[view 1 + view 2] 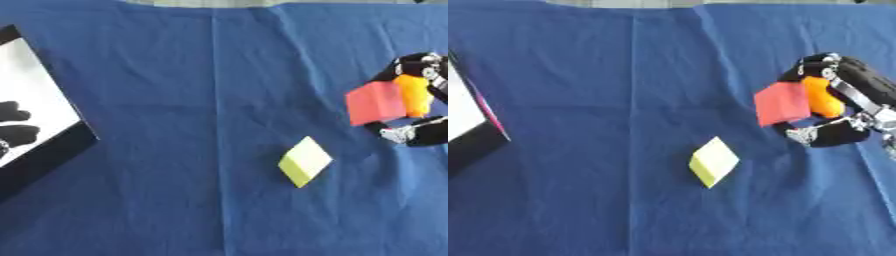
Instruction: Pick up the objects with one hand, pass them to the other hand, and then place them into the box on the other side of the table.
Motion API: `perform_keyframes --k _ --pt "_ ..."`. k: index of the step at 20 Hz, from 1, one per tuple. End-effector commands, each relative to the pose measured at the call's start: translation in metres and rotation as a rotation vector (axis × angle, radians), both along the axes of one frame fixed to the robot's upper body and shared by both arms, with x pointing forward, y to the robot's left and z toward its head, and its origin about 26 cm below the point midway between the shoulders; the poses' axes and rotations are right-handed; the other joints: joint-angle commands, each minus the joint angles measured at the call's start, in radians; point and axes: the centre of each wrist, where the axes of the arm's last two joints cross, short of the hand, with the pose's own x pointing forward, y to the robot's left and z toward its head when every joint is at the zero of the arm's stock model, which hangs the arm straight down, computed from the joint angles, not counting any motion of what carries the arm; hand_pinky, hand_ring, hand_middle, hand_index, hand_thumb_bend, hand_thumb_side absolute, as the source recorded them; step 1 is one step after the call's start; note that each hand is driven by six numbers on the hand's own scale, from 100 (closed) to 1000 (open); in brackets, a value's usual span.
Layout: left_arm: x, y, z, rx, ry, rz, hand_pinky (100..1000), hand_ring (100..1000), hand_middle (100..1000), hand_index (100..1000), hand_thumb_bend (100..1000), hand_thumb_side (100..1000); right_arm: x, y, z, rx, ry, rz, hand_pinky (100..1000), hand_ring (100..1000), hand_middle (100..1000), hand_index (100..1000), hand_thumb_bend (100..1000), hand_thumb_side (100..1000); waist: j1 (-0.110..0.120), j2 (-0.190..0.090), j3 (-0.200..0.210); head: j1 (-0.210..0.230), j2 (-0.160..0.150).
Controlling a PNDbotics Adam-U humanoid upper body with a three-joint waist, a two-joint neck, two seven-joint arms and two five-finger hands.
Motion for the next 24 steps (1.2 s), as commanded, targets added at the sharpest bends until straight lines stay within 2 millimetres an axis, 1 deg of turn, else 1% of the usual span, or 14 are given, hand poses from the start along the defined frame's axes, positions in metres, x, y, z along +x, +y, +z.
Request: perform_keyframes --k 1,7,11,14,17,23,24 --pt "-0.001 0.002 0.006 0.012 -0.019 -0.008 739 655 665 771 103 892 0.002 0.002 0.022 -0.013 -0.025 0.053 840 630 491 662 380 100 0.014 -0.045 -0.002 0.000 -0.002" --pt "-0.002 0.004 0.004 0.011 -0.013 -0.006 738 654 665 771 102 878 0.007 0.010 0.037 -0.006 -0.031 0.111 822 623 489 660 380 100 0.012 -0.066 -0.009 0.014 0.013" --pt "-0.002 0.006 0.005 0.006 -0.015 0.000 737 655 666 773 100 850 0.010 0.017 0.038 0.050 -0.012 0.153 802 617 488 660 380 100 0.012 -0.086 -0.019 0.030 0.028" --pt "-0.002 0.011 0.006 -0.001 -0.024 0.016 737 655 666 774 100 818 0.013 0.023 0.039 0.117 0.008 0.177 783 610 486 660 380 100 0.011 -0.108 -0.030 0.044 0.047" --pt "-0.001 0.018 0.008 0.002 -0.039 0.032 737 654 667 774 100 787 0.015 0.029 0.035 0.178 0.044 0.201 770 606 487 661 381 100 0.013 -0.129 -0.040 0.054 0.064" --pt "-0.002 0.032 0.014 0.019 -0.068 0.062 737 656 668 775 100 734 0.020 0.042 0.020 0.290 0.131 0.253 742 598 486 661 380 100 0.020 -0.164 -0.053 0.081 0.094" --pt "-0.002 0.035 0.014 0.023 -0.070 0.070 737 656 668 776 100 731 0.021 0.045 0.017 0.303 0.144 0.257 739 597 486 661 423 100 0.021 -0.169 -0.055 0.087 0.100"
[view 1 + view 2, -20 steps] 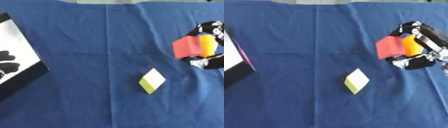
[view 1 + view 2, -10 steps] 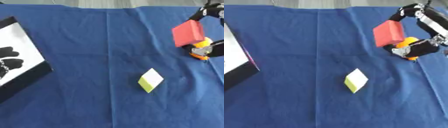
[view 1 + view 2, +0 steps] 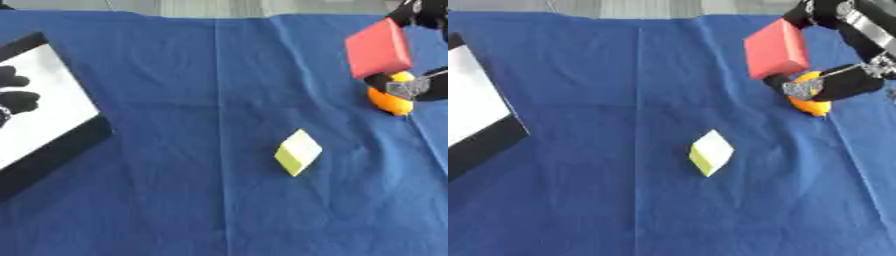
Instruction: Pick up the objects with one hand, pass them to the other hand, and then place them into the box on the other side of the table.
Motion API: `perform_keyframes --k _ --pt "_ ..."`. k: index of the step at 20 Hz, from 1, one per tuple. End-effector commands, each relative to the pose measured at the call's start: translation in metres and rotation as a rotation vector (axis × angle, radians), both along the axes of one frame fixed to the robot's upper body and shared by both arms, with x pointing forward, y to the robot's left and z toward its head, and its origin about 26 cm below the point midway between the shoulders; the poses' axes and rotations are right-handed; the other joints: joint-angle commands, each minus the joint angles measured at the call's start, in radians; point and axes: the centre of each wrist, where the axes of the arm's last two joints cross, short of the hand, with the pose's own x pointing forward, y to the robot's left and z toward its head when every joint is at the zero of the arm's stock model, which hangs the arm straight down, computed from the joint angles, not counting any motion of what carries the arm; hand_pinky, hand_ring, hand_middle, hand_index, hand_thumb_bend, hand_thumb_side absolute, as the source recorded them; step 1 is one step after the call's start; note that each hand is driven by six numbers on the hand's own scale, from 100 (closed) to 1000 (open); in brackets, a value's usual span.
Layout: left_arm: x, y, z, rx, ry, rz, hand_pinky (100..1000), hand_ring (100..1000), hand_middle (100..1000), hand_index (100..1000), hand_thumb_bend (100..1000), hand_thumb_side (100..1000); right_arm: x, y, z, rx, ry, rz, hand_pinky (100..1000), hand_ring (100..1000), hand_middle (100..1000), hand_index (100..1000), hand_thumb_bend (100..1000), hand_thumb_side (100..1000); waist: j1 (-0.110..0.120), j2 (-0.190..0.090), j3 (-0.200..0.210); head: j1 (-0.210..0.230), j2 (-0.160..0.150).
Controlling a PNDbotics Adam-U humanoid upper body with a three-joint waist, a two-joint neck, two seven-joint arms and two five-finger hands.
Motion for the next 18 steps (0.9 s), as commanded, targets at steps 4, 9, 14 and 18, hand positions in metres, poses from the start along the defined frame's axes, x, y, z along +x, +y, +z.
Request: perform_keyframes --k 4,9,14,18 --pt "-0.003 0.020 0.010 0.030 -0.046 0.056 736 657 669 776 100 702 0.004 0.018 -0.007 0.052 0.060 0.025 726 596 488 662 379 100 0.014 -0.054 -0.012 0.033 0.018" --pt "-0.002 0.029 0.019 0.022 -0.111 0.080 737 659 671 776 100 644 0.008 0.039 -0.025 0.123 0.104 -0.030 712 591 489 663 367 100 0.020 -0.066 -0.006 0.030 0.018" --pt "0.002 0.035 0.037 0.030 -0.214 0.051 735 662 676 776 100 595 0.009 0.057 -0.040 0.196 0.138 -0.075 692 584 488 665 350 100 0.025 -0.078 0.014 0.016 0.018" --pt "0.005 0.039 0.055 0.041 -0.285 0.070 737 665 680 776 100 586 0.009 0.064 -0.044 0.290 0.163 -0.132 683 579 485 663 339 100 0.027 -0.087 0.030 0.001 0.018"
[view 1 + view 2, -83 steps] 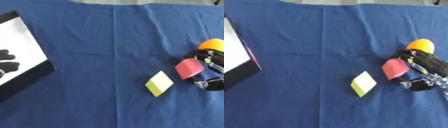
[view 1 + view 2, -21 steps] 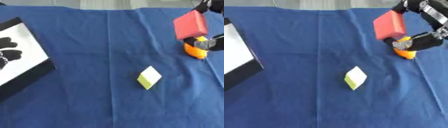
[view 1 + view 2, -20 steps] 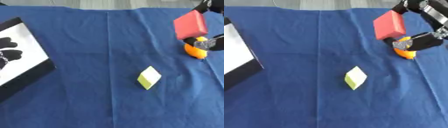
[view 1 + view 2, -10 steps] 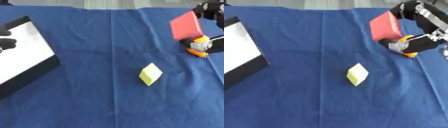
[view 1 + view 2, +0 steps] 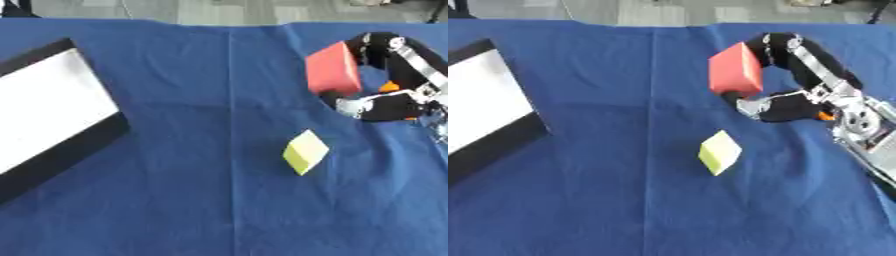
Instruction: Pick up the objects with one hand, pass them to the other hand, and then place them into the box on the other side of the table.
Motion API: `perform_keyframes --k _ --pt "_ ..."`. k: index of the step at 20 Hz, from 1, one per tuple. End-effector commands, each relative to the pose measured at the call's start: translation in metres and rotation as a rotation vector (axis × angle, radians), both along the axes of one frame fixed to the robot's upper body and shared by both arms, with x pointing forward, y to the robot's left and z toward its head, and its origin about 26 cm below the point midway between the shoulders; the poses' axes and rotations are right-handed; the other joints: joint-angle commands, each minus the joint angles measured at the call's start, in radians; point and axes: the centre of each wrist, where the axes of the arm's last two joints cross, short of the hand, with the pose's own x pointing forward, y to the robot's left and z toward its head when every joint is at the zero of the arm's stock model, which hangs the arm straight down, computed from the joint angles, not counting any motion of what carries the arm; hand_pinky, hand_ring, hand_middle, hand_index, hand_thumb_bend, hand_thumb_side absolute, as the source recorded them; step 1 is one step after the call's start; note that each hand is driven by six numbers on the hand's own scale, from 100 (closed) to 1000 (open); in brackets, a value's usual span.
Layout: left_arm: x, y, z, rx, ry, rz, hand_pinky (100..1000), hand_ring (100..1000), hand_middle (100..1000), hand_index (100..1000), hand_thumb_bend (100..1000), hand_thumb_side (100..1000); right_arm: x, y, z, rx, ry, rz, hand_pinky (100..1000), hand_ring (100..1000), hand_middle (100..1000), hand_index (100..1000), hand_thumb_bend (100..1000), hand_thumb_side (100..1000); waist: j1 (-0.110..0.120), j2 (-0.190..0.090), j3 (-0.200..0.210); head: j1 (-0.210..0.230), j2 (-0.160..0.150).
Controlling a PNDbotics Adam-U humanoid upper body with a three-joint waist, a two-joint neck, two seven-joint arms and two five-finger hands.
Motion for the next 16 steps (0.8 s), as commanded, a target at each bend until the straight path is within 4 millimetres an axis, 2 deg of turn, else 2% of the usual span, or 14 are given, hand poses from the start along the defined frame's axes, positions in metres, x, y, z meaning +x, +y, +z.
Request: perform_keyframes --k 1,10,13,16 --pt "0.000 0.007 0.023 0.041 -0.078 0.006 739 669 683 777 100 582 0.000 0.004 0.004 0.042 -0.007 -0.030 680 578 485 663 336 100 0.017 -0.039 0.008 -0.015 0.006" --pt "0.005 -0.005 0.081 0.176 -0.250 -0.138 756 688 696 784 100 566 0.001 0.019 0.001 0.138 0.012 -0.037 672 575 486 666 326 100 0.025 -0.051 0.046 -0.062 0.006" --pt "0.005 -0.013 0.098 0.258 -0.260 -0.200 756 688 695 786 100 575 0.001 0.025 -0.001 0.139 0.005 -0.027 673 576 486 665 322 100 0.030 -0.049 0.055 -0.066 0.006" --pt "0.004 -0.021 0.112 0.369 -0.238 -0.236 758 693 700 798 100 531 0.000 0.031 -0.003 0.127 -0.025 -0.004 676 576 486 664 318 100 0.034 -0.048 0.059 -0.063 0.006"
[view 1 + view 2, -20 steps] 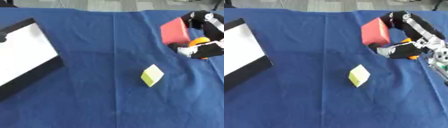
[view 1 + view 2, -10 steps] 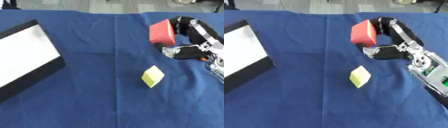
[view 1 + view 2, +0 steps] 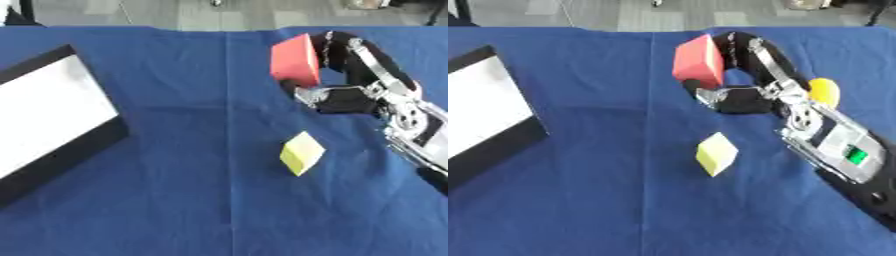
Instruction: Pick up the objects with one hand, pass them to the other hand, and then place them into the box on the other side of the table.
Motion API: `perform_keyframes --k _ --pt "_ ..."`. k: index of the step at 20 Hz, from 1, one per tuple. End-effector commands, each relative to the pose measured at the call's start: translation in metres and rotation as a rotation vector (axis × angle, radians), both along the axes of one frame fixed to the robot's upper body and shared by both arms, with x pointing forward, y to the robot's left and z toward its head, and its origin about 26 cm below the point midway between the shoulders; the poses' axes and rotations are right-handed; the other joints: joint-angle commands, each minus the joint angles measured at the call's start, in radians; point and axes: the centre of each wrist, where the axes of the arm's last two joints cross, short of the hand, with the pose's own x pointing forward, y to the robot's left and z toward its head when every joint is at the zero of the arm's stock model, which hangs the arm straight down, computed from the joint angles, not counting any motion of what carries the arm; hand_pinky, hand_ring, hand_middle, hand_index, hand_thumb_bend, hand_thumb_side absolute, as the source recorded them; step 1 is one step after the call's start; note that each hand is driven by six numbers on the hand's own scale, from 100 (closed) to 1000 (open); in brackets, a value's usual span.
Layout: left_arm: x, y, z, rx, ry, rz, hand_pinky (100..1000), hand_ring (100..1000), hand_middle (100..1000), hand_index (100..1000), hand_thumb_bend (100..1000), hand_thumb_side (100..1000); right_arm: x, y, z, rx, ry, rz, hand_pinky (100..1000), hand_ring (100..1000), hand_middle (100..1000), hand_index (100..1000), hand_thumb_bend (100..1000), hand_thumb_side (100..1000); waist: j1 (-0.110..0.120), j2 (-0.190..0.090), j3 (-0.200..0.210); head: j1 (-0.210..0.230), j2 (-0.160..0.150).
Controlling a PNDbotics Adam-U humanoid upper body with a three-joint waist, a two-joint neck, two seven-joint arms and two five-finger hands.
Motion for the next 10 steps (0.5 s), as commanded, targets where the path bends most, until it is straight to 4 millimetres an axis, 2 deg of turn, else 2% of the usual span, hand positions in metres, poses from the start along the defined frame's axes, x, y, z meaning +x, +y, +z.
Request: perform_keyframes --k 1,4,10 --pt "-0.006 -0.005 0.020 0.153 -0.009 -0.005 759 694 702 802 100 517 -0.001 0.004 0.005 -0.023 -0.054 0.019 676 576 486 665 317 100 0.018 -0.034 0.004 0.001 0.005" --pt "-0.007 -0.014 0.032 0.296 0.006 0.011 766 707 713 819 100 423 -0.002 0.008 0.002 -0.050 -0.060 0.034 679 577 487 665 323 100 0.022 -0.033 0.010 0.003 0.005" --pt "-0.011 -0.037 0.050 0.503 -0.002 0.015 779 729 731 835 100 311 -0.002 0.013 -0.002 -0.079 -0.072 0.040 680 577 487 665 319 100 0.033 -0.029 0.030 -0.005 0.005"
